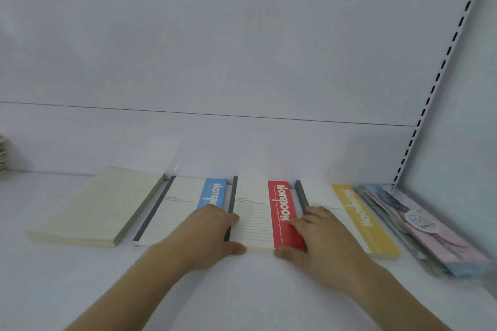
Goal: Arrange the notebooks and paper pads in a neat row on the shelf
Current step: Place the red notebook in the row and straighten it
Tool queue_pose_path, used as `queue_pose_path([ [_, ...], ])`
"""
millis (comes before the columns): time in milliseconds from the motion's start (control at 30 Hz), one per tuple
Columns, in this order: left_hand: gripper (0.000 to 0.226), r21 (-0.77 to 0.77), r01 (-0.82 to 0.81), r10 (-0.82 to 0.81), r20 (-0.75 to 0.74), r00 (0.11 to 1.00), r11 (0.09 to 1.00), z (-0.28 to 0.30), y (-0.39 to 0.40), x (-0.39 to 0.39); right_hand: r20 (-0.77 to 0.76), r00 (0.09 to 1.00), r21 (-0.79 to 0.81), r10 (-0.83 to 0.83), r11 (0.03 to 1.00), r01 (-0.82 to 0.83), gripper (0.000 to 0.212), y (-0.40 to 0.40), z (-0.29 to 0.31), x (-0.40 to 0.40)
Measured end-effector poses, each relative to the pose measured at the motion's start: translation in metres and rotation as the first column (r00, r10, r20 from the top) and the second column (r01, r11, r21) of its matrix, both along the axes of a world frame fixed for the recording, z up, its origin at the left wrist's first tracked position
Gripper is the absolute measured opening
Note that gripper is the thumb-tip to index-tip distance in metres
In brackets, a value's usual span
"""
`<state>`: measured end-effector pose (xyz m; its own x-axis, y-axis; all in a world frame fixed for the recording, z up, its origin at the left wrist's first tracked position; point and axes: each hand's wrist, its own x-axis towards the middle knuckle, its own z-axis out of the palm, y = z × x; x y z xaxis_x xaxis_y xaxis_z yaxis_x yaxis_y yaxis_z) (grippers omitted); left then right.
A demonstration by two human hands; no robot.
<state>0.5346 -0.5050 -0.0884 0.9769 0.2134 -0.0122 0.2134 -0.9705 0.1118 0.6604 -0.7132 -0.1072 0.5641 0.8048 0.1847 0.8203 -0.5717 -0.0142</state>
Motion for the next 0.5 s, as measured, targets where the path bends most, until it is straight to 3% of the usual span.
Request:
queue_pose_path([
  [167,0.033,-0.002,0.001,-0.001,-0.068,0.998,1.000,0.001,-0.003,0.001,0.045,0.999,-0.001,-0.014,1.000,0.015,0.065,0.000,-0.005,-0.009],
  [267,0.032,-0.027,-0.011,0.009,-0.074,0.997,1.000,0.005,-0.004,0.000,0.035,0.999,0.001,-0.035,0.999,0.035,0.072,0.000,-0.005,-0.009],
  [500,0.041,0.050,-0.025,0.024,0.022,0.999,0.998,0.000,-0.007,-0.006,0.036,0.998,0.018,-0.052,0.998,0.052,0.078,-0.004,-0.004,-0.012],
])
